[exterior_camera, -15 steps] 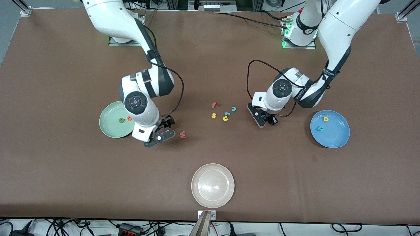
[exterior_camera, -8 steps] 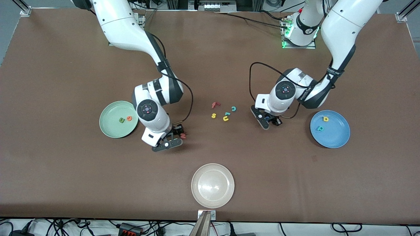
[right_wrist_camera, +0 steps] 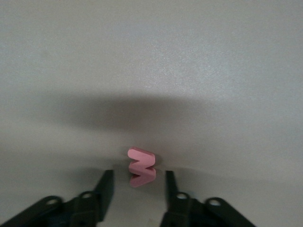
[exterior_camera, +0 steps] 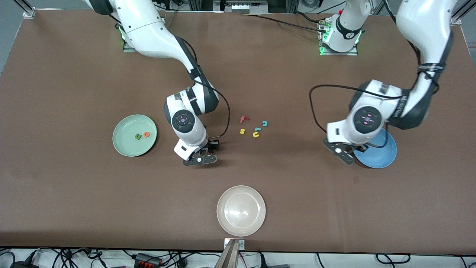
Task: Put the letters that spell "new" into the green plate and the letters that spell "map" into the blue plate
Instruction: 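Drop the blue 3 on the blue plate while the right gripper carries the w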
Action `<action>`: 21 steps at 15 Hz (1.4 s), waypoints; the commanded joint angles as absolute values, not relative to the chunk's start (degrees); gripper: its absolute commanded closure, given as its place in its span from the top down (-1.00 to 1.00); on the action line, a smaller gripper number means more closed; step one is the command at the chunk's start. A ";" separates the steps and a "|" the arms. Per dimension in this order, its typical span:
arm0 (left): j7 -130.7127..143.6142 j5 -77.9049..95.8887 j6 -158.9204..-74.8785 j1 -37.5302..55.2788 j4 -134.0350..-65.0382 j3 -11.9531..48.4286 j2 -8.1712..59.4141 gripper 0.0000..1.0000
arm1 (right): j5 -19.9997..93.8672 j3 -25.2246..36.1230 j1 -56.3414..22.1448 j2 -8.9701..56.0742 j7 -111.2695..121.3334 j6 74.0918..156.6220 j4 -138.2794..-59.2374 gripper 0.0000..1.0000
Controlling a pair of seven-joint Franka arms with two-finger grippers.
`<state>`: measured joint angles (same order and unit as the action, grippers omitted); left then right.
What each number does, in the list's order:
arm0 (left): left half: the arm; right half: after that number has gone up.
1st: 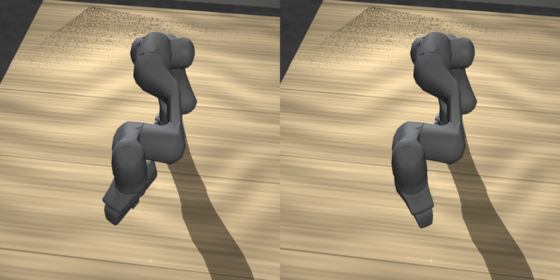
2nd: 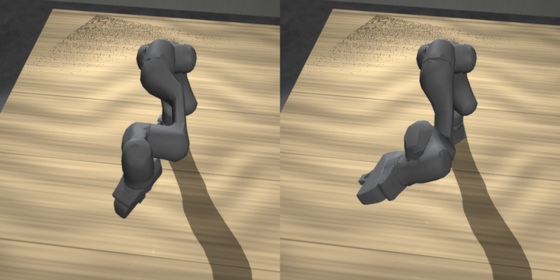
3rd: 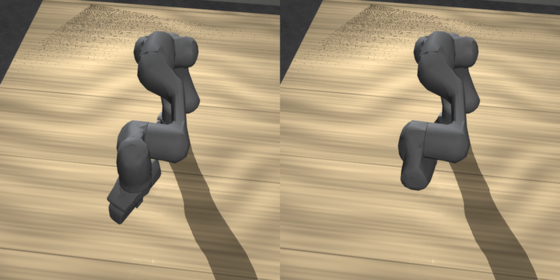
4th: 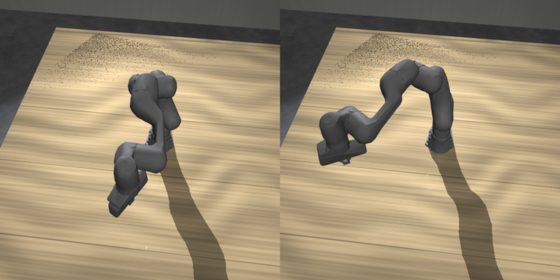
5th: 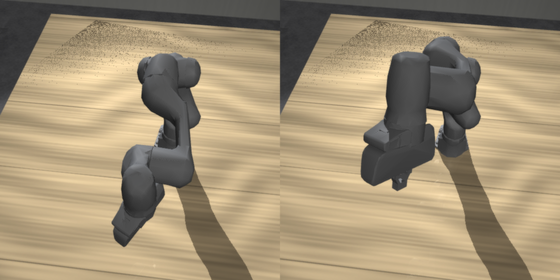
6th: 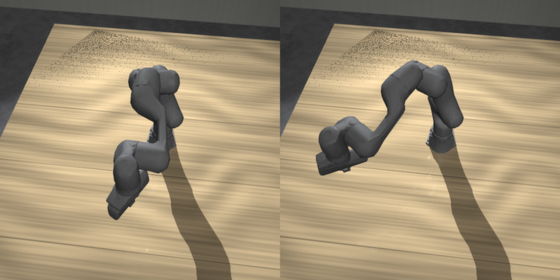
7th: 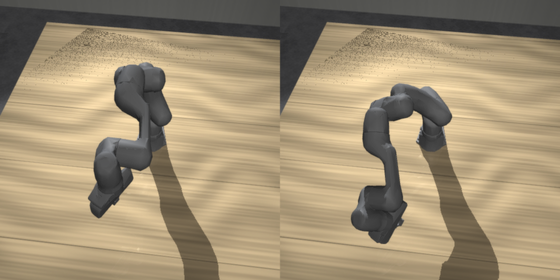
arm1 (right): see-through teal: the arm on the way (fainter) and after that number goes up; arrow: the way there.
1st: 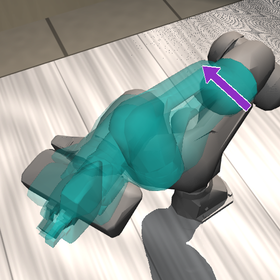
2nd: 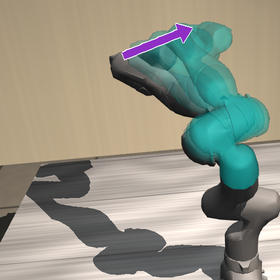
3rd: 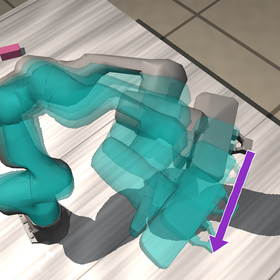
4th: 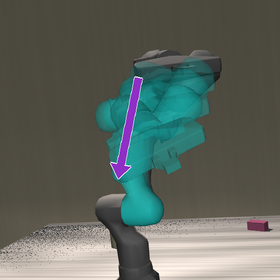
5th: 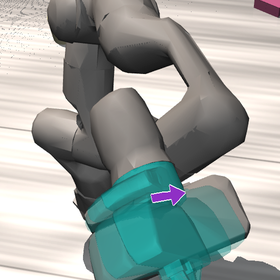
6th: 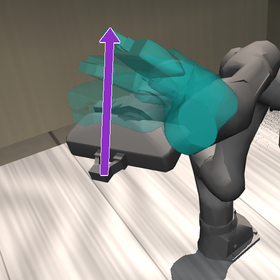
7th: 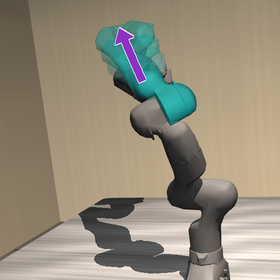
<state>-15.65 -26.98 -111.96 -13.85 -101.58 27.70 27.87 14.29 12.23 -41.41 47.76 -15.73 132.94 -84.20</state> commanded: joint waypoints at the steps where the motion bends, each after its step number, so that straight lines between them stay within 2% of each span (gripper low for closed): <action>1: -14.77 -27.51 -111.79 -20.90 -100.99 28.39 30.14 -0.79 | 14.50 12.04 -41.22 49.39 -16.61 132.80 -81.83 -0.07; 6: -15.55 -28.30 -119.25 -30.31 -100.90 28.21 36.82 -0.74 | 14.50 12.04 -41.31 50.45 -16.70 132.98 -81.21 -0.07; 8: -15.47 -28.39 -119.62 -30.85 -100.99 28.04 38.58 -0.74 | 14.41 12.04 -41.31 50.45 -16.52 132.98 -81.21 -0.08; 9: -15.47 -28.39 -119.71 -30.94 -100.99 28.21 38.84 -0.67 | 14.41 12.13 -41.31 50.54 -16.52 132.98 -81.21 -0.12; 10: -15.47 -28.39 -119.71 -30.94 -100.99 28.04 38.76 -0.44 | 14.24 12.13 -41.31 50.54 -16.44 132.98 -81.21 -0.32; 11: -15.56 -28.39 -119.62 -30.94 -100.99 28.21 38.76 -0.02 | 13.37 12.13 -41.40 50.45 -16.44 132.89 -81.21 -0.54; 12: -15.56 -28.39 -119.62 -30.94 -100.90 28.04 38.67 0.66 | 12.32 12.04 -41.40 50.45 -16.26 132.72 -81.21 -0.68; 13: -15.64 -28.39 -119.45 -31.11 -100.99 28.21 38.41 1.00 | 11.96 12.13 -41.40 50.45 -16.17 132.63 -81.21 -0.79; 17: -15.29 -28.30 -118.74 -30.94 -100.90 28.83 37.01 1.00 | 10.90 12.39 -41.31 48.70 -15.73 130.88 -81.21 -0.97; 19: -14.94 -27.34 -115.51 -30.85 -100.81 29.79 34.56 1.00 | 10.81 12.48 -38.95 45.11 -13.99 125.02 -82.08 -0.97; 21: -13.37 -27.07 -110.07 -30.76 -98.19 33.99 32.70 1.00 | 10.72 12.92 -35.70 40.45 -7.77 118.94 -85.23 -0.97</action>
<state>-15.39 -26.97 -115.90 -30.93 -99.80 30.37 36.44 11.71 13.44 -39.76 46.84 -13.18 124.42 -81.21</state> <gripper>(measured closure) 0.000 0.736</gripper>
